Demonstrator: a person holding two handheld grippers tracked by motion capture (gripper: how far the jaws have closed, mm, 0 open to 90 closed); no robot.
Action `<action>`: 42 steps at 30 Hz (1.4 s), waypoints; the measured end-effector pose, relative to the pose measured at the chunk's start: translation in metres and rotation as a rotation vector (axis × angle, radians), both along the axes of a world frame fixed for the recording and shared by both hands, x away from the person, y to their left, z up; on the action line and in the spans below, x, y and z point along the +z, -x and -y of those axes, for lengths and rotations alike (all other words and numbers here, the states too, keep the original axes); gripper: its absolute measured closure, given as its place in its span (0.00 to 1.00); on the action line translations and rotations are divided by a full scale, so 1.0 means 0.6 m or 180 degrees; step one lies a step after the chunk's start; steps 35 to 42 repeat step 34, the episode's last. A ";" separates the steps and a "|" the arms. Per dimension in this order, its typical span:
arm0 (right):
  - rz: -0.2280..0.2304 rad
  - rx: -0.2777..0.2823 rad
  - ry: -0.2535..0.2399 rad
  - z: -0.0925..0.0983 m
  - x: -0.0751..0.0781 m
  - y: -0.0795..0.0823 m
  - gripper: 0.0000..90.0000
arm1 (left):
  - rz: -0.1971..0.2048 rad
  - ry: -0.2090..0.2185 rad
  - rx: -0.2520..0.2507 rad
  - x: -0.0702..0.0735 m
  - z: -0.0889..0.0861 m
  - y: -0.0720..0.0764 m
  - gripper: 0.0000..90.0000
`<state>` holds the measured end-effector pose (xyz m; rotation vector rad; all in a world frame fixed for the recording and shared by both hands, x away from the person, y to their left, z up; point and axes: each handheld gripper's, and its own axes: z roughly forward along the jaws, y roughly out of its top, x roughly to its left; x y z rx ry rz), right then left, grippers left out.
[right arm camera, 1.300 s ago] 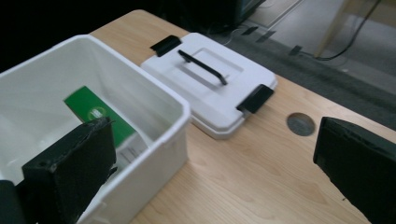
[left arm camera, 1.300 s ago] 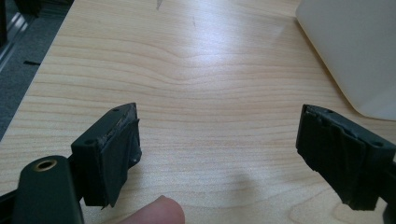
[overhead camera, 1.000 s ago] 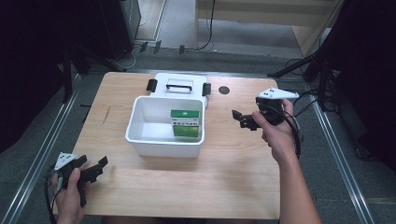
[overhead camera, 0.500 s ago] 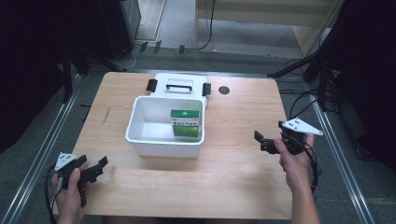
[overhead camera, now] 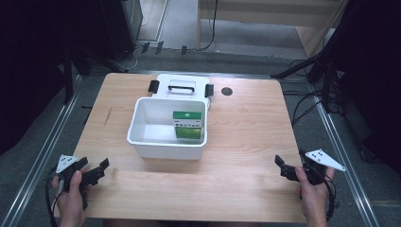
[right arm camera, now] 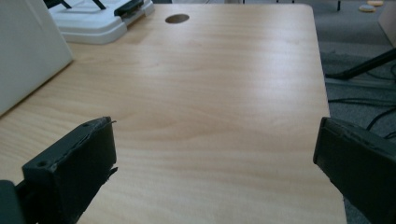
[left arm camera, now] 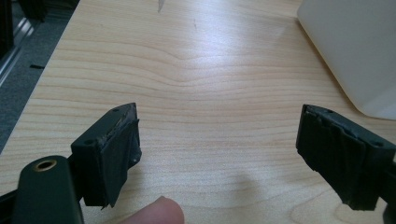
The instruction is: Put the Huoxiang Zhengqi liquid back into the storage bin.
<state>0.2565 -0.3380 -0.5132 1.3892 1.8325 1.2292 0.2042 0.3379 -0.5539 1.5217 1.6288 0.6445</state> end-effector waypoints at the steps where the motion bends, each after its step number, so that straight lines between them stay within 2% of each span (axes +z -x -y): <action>1: -0.0012 -0.0017 -0.0005 0.004 -0.006 0.006 0.00 | 0.0002 -0.0003 0.0001 0.000 0.000 0.000 0.16; 9: -0.0019 -0.0145 -0.0081 0.027 -0.040 0.045 0.00 | -0.0006 -0.0081 -0.0002 0.000 0.004 0.000 0.16; 13: 0.0026 -0.0225 -0.0142 0.037 -0.054 0.059 0.00 | -0.0003 -0.0065 0.0036 0.000 0.004 0.000 0.16; 14: 0.0071 -0.0236 -0.0203 0.038 -0.053 0.063 0.00 | 0.0003 -0.0061 0.0044 0.000 0.004 0.000 0.16; 16: 0.0086 -0.0286 -0.0155 0.038 -0.052 0.066 0.00 | -0.0014 -0.0061 0.0068 0.001 0.004 0.000 0.16; 21: 0.0030 -0.0361 -0.0252 0.037 -0.055 0.065 0.00 | -0.0018 -0.0131 0.0095 0.000 0.005 -0.001 0.16; 24: 0.0018 -0.0314 -0.0197 0.035 -0.055 0.064 0.00 | -0.0020 -0.0122 0.0092 0.001 0.005 0.000 0.16; 28: -0.0116 -0.0282 -0.0116 0.026 -0.055 0.060 0.01 | -0.0015 -0.0083 0.0089 0.000 0.003 0.000 0.16; 30: -0.0119 -0.0255 -0.0069 0.024 -0.055 0.060 0.01 | -0.0018 -0.0072 0.0085 0.000 0.002 0.000 0.16; 34: -0.0135 -0.0238 -0.0121 0.026 -0.055 0.059 0.01 | -0.0024 -0.0071 0.0090 0.000 0.002 0.000 0.16; 42: -0.0135 -0.0238 -0.0121 0.026 -0.055 0.059 0.01 | -0.0024 -0.0071 0.0090 0.000 0.002 0.000 0.16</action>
